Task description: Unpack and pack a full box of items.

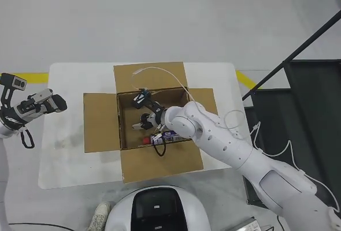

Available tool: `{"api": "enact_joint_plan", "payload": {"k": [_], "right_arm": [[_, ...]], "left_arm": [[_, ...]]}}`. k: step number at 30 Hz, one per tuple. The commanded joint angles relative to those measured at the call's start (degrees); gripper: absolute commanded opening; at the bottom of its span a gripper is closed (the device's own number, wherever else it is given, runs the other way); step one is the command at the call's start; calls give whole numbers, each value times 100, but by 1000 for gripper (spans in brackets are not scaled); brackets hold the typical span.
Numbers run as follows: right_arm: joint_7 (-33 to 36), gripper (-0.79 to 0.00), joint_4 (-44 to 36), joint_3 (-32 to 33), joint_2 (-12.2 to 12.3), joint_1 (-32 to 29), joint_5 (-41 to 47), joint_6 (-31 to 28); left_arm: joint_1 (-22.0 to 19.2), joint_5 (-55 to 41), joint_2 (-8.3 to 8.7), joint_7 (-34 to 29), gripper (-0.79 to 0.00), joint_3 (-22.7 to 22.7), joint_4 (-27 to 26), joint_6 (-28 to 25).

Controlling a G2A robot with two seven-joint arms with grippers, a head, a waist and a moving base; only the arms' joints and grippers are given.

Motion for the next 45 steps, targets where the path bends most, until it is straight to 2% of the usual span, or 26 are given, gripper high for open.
{"api": "enact_joint_plan", "payload": {"k": [1, 18, 45], "right_arm": [[33, 0, 81, -63, -43, 60, -62, -43], [82, 0, 1586, -513, -618, 687, 173, -496], [75, 0, 1604, -517, -627, 695, 173, -497]], "left_arm": [[0, 0, 0, 0, 0, 0, 0, 0], [0, 0, 0, 0, 0, 0, 0, 0], [0, 0, 0, 0, 0, 0, 0, 0]]}}
